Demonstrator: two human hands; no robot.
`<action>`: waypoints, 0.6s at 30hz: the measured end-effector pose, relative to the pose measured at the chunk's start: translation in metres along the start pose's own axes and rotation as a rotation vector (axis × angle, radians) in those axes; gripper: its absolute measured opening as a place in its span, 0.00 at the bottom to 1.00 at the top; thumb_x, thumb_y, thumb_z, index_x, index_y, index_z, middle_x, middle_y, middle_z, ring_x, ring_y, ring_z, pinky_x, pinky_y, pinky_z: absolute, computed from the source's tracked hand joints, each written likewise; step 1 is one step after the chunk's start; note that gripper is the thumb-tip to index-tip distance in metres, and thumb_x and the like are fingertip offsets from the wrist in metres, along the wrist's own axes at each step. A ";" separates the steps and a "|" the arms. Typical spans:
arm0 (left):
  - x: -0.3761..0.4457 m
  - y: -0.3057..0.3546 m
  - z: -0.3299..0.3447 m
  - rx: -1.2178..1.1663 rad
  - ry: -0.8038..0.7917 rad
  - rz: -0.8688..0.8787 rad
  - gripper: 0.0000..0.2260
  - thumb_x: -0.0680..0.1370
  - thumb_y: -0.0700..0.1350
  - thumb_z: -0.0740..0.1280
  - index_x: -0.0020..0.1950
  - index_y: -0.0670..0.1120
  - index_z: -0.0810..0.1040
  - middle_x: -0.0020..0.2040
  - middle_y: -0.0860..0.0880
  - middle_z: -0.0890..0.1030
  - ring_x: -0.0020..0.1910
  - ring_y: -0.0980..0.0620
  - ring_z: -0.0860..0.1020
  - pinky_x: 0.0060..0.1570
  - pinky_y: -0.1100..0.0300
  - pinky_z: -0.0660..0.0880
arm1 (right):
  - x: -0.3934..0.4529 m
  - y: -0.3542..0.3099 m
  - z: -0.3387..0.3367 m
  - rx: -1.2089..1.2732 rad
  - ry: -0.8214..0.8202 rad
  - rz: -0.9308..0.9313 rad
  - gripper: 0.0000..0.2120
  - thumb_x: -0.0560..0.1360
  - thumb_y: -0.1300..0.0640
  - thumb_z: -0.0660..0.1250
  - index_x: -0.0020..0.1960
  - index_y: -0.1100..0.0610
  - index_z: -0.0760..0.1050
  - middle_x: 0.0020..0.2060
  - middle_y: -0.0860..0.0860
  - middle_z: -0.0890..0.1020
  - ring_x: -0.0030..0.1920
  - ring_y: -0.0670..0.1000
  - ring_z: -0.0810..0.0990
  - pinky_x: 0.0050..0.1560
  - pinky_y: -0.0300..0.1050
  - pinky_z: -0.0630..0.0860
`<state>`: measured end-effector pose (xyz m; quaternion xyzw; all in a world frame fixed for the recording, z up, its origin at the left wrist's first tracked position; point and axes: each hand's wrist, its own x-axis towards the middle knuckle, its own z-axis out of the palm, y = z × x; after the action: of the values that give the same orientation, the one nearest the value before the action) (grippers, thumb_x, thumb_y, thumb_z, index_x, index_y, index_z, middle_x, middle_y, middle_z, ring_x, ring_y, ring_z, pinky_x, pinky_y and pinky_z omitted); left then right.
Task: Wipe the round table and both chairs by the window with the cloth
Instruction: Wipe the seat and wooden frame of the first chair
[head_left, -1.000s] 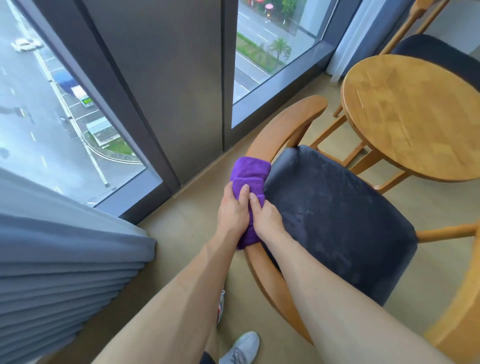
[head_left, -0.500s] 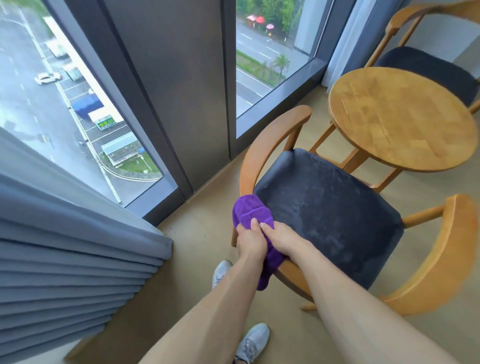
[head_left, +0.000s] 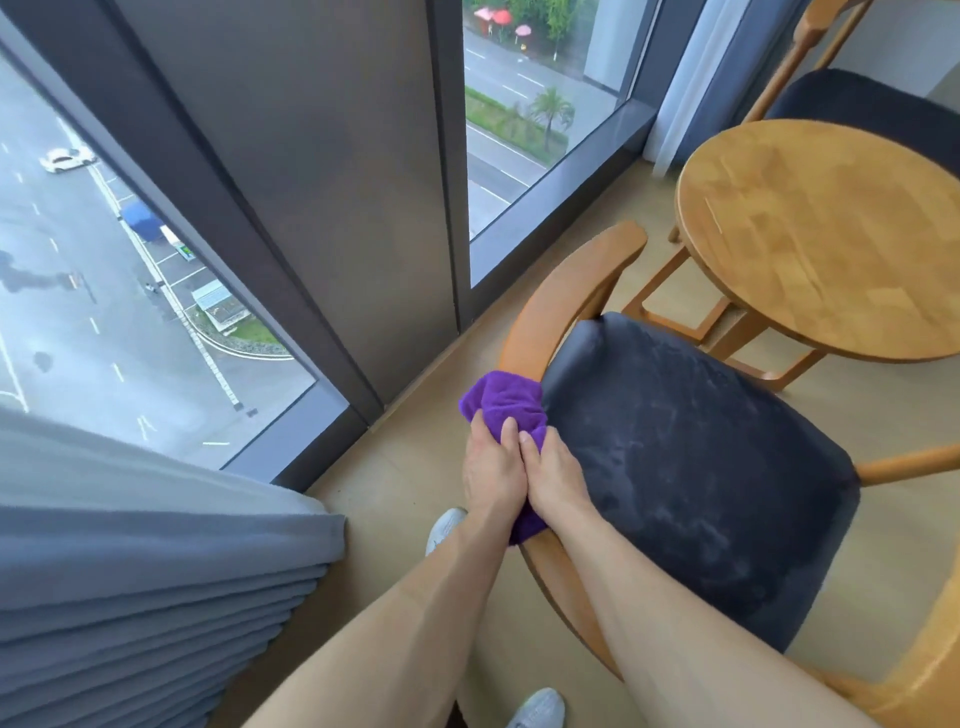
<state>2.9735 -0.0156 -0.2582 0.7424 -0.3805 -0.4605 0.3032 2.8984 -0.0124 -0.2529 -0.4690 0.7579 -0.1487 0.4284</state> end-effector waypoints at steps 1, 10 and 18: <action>0.013 0.006 -0.001 0.016 -0.012 0.075 0.11 0.83 0.51 0.58 0.62 0.50 0.72 0.56 0.50 0.80 0.56 0.47 0.78 0.56 0.53 0.73 | 0.010 -0.005 0.003 0.048 0.046 0.004 0.18 0.82 0.46 0.54 0.59 0.60 0.71 0.58 0.58 0.78 0.59 0.59 0.76 0.59 0.51 0.71; 0.143 0.083 0.025 0.326 -0.189 0.471 0.11 0.80 0.54 0.60 0.60 0.51 0.73 0.53 0.53 0.80 0.51 0.51 0.77 0.48 0.54 0.72 | 0.120 -0.054 -0.010 0.392 0.491 0.099 0.15 0.81 0.47 0.59 0.53 0.60 0.69 0.52 0.57 0.77 0.53 0.55 0.75 0.49 0.41 0.66; 0.231 0.161 0.098 0.458 -0.408 0.734 0.16 0.82 0.52 0.58 0.67 0.49 0.71 0.60 0.49 0.79 0.56 0.50 0.76 0.53 0.51 0.73 | 0.222 -0.075 -0.068 0.444 0.681 0.261 0.19 0.81 0.44 0.56 0.60 0.60 0.68 0.56 0.55 0.76 0.52 0.52 0.75 0.48 0.44 0.70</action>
<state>2.9039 -0.3053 -0.2726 0.5012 -0.7610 -0.3636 0.1936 2.8453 -0.2489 -0.2791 -0.1897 0.8587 -0.3992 0.2596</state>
